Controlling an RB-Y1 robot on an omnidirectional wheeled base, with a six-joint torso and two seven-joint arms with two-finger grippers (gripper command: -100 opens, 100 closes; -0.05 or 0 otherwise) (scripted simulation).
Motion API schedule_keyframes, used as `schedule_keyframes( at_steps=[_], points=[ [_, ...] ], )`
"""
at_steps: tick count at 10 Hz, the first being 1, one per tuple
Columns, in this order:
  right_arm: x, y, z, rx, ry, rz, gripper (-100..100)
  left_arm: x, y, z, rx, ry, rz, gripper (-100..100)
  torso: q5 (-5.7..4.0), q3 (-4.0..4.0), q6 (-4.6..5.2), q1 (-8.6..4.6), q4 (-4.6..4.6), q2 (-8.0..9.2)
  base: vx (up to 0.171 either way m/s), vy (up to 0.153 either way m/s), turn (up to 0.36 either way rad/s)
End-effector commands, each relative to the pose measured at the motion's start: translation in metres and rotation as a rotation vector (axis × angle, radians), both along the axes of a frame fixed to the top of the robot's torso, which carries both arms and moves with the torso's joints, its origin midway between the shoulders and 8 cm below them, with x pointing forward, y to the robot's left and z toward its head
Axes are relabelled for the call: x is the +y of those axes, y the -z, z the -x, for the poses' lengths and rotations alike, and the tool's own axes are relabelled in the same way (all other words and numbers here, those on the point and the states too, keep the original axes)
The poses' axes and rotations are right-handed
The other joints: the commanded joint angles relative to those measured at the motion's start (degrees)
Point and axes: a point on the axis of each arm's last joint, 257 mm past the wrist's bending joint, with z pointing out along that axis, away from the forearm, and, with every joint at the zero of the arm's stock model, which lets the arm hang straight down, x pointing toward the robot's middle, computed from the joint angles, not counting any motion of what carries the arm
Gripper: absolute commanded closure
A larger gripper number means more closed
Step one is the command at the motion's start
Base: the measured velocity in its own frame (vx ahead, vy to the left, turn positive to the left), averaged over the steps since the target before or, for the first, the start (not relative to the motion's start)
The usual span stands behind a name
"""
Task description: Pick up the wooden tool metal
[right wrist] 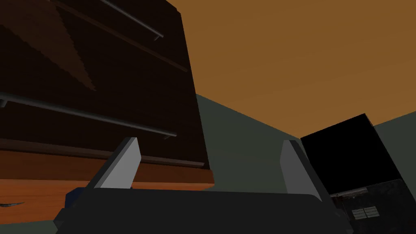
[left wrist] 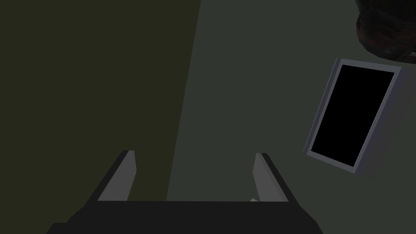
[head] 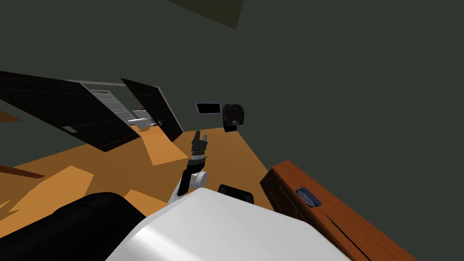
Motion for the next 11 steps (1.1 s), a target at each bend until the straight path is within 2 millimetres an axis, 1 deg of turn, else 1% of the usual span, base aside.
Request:
schedule_keyframes(
  at_steps=[1, 2, 3, 4, 5, 6, 7, 8, 9, 10, 11],
  points=[
    [-0.008, 0.009, 0.025, 0.051, -0.023, 0.028, -100, 0.0, 0.0, 0.0, 0.0, 0.0, 0.0, 0, 0.0, 0.0, 0.0, 0.0, 0.0, 0.0, 0.092, -0.075, 0.132],
    [-0.009, 0.01, 0.026, 0.055, -0.021, 0.029, -100, 0.0, 0.0, 0.0, 0.0, 0.0, 0.0, 0, -0.02, 0.0, 0.06, 0.07, 0.0, 0.01, 0.044, -0.024, -0.03],
    [-0.021, 0.017, 0.057, 0.121, -0.046, 0.067, -100, 0.0, 0.0, 0.0, 0.0, 0.0, 0.0, 0, 0.01, 0.07, 0.07, 0.24, 0.02, 0.14, 0.061, -0.052, 0.213],
    [-0.023, 0.019, 0.064, 0.135, -0.052, 0.074, -100, 0.0, 0.0, 0.0, 0.0, 0.0, 0.0, 0, 0.02, 0.07, 0.01, 0.16, 0.03, 0.12, 0.079, -0.075, 0.163],
    [-0.035, 0.024, 0.094, 0.198, -0.07, 0.106, -100, 0.0, 0.0, 0.0, 0.0, 0.0, 0.0, 0, -0.01, 0.04, 0.04, 0.1, 0.02, 0.07, 0.118, -0.104, 0.253],
    [-0.037, 0.026, 0.1, 0.213, -0.082, 0.114, -100, 0.0, 0.0, 0.0, 0.0, 0.0, 0.0, 0, -0.02, -0.03, 0.01, -0.03, -0.01, -0.06, 0.098, -0.098, 0.152],
    [-0.048, 0.028, 0.129, 0.274, -0.095, 0.142, -100, 0.0, 0.0, 0.0, 0.0, 0.0, 0.0, 0, -0.03, -0.03, 0.04, 0.0, -0.01, -0.03, 0.089, -0.093, 0.26],
    [-0.049, 0.029, 0.133, 0.285, -0.112, 0.149, -100, 0.0, 0.0, 0.0, 0.0, 0.0, 0.0, 0, -0.02, -0.01, 0.01, 0.01, 0.0, -0.02, 0.077, -0.091, 0.122],
    [-0.057, 0.03, 0.156, 0.334, -0.134, 0.173, -100, 0.0, 0.0, 0.0, 0.0, 0.0, 0.0, 0, -0.03, 0.0, 0.06, 0.05, 0.0, 0.02, 0.105, -0.112, 0.224],
    [-0.059, 0.03, 0.164, 0.352, -0.141, 0.18, -100, 0.0, 0.0, 0.0, 0.0, 0.0, 0.0, 0, -0.02, -0.03, 0.01, -0.03, -0.01, -0.06, 0.089, -0.111, 0.132],
    [-0.067, 0.03, 0.187, 0.4, -0.167, 0.202, -100, 0.0, 0.0, 0.0, 0.0, 0.0, 0.0, 0, -0.04, -0.03, 0.05, 0.0, -0.01, -0.03, 0.083, -0.119, 0.2]
  ],
)
